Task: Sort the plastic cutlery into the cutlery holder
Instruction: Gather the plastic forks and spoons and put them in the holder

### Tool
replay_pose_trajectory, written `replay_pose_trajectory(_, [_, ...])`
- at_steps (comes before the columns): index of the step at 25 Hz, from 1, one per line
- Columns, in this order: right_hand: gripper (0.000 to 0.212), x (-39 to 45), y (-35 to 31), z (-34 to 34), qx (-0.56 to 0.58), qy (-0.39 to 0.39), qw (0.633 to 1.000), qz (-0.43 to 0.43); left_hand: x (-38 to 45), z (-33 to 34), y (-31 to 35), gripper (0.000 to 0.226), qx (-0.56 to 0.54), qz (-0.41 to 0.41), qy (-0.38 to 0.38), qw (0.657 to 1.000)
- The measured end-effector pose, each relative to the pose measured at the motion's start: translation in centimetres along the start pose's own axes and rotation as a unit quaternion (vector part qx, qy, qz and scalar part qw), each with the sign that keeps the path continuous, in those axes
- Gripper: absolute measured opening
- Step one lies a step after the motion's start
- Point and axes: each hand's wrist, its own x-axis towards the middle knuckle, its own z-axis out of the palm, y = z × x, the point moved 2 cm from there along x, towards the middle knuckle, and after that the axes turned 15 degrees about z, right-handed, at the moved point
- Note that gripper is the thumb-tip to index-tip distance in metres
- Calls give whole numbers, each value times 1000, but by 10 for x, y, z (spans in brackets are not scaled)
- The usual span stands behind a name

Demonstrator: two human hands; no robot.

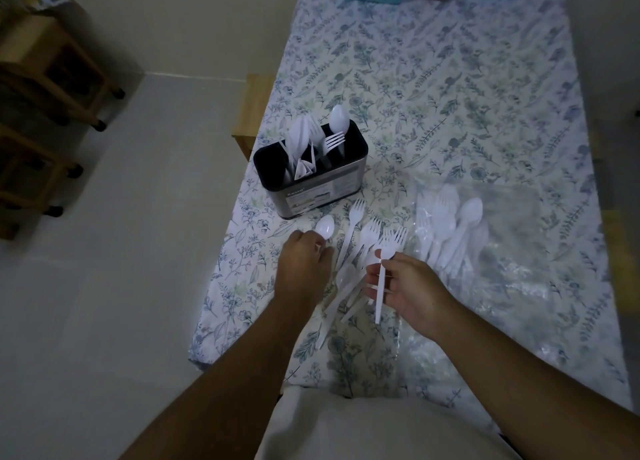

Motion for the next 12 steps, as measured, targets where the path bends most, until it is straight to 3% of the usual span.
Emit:
replay_pose_trajectory(4, [21, 0, -8, -8, 1, -3, 1000, -20, 38, 18, 29, 24, -55, -32, -14, 998])
replay_pose_trajectory(7, [19, 2, -14, -11, -9, 5, 1000, -29, 65, 38, 35, 28, -6, -46, -50, 998])
replay_pose_trajectory(12, [20, 4, -23, -13, -46, 38, 996, -68, 74, 40, 39, 14, -57, -56, -44, 996])
